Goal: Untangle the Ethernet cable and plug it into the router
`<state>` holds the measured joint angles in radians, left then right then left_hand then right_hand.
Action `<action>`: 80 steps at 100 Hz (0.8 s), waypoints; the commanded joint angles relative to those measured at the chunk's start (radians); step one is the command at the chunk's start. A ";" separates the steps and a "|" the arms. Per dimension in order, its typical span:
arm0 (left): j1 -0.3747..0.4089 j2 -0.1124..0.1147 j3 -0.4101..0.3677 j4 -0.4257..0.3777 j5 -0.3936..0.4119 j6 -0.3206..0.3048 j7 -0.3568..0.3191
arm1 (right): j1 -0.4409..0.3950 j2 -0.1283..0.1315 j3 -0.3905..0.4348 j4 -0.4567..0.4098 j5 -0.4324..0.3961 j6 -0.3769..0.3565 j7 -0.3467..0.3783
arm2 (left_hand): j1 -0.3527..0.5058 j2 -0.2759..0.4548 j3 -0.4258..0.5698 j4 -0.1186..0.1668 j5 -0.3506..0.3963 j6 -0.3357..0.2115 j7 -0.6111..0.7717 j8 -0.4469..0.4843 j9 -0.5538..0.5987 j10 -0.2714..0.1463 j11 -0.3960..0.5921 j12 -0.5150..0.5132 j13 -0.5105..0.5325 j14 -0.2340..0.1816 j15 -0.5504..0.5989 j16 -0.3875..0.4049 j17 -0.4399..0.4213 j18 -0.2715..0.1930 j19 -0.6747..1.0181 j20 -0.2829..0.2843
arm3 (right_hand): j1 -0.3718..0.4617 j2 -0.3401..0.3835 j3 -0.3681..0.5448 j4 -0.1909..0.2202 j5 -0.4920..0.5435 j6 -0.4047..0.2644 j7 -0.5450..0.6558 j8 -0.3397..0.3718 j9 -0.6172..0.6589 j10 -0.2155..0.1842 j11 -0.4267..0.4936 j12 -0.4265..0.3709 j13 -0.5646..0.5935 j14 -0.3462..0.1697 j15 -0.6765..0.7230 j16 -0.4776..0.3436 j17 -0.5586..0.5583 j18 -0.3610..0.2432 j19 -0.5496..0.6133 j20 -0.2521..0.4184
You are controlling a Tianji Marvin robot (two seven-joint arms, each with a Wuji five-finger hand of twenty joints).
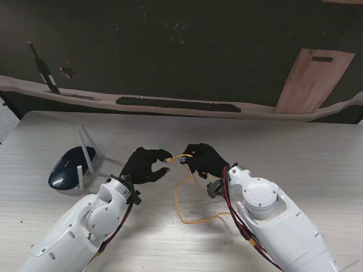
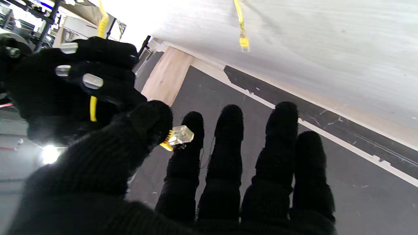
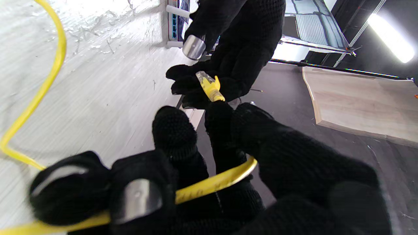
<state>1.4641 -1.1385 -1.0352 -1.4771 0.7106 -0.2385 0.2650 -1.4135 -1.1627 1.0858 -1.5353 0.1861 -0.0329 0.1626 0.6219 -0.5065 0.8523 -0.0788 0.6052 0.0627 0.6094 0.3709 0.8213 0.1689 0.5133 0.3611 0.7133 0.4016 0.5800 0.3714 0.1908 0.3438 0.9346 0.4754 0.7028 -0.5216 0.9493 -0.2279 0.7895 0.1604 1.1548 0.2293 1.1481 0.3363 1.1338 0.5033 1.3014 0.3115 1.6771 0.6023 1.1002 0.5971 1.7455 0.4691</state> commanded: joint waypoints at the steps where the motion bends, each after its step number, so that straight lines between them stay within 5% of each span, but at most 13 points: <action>1: 0.014 0.005 -0.002 -0.017 -0.003 -0.007 -0.019 | -0.001 -0.005 -0.005 -0.002 0.005 0.005 0.019 | 0.006 -0.002 0.023 -0.028 0.022 0.003 0.020 0.019 0.021 -0.021 0.020 0.016 0.032 -0.112 0.031 0.015 0.007 0.017 0.037 0.022 | 0.025 0.004 0.000 -0.017 -0.001 -0.008 0.032 0.014 0.103 0.112 0.092 0.020 0.001 -0.187 0.059 0.016 0.033 -0.029 0.092 0.014; 34: 0.025 -0.005 -0.001 -0.007 0.008 -0.031 0.052 | 0.008 -0.007 -0.017 0.002 0.011 0.014 0.021 | 0.077 -0.025 -0.023 -0.081 0.051 0.001 0.076 0.016 0.071 -0.020 0.051 0.027 0.077 -0.100 0.079 0.026 0.036 0.012 0.081 0.044 | 0.024 0.006 -0.001 -0.017 -0.002 -0.010 0.033 0.014 0.103 0.113 0.092 0.021 0.001 -0.186 0.059 0.017 0.033 -0.029 0.092 0.015; 80: 0.042 -0.009 -0.013 -0.016 0.011 -0.035 0.080 | 0.014 -0.009 -0.021 0.008 0.007 0.032 0.019 | 0.161 -0.015 -0.112 -0.079 0.061 -0.007 0.144 -0.012 0.129 -0.023 0.073 0.054 0.124 -0.095 0.122 0.032 0.067 -0.001 0.113 0.058 | 0.024 0.008 -0.003 -0.018 -0.004 -0.008 0.033 0.013 0.103 0.112 0.092 0.021 0.001 -0.185 0.058 0.017 0.033 -0.028 0.092 0.015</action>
<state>1.4986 -1.1452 -1.0483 -1.4840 0.7250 -0.2723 0.3546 -1.3965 -1.1665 1.0676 -1.5285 0.1913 -0.0057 0.1693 0.7621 -0.5175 0.7507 -0.1410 0.6440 0.0633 0.7354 0.3748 0.9317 0.1682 0.5713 0.3983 0.8120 0.3948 0.6789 0.3956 0.2531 0.3481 1.0105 0.5056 0.7028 -0.5213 0.9493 -0.2278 0.7895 0.1607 1.1549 0.2294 1.1484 0.3357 1.1343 0.5045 1.3015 0.3109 1.6774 0.6026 1.1004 0.5965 1.7458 0.4761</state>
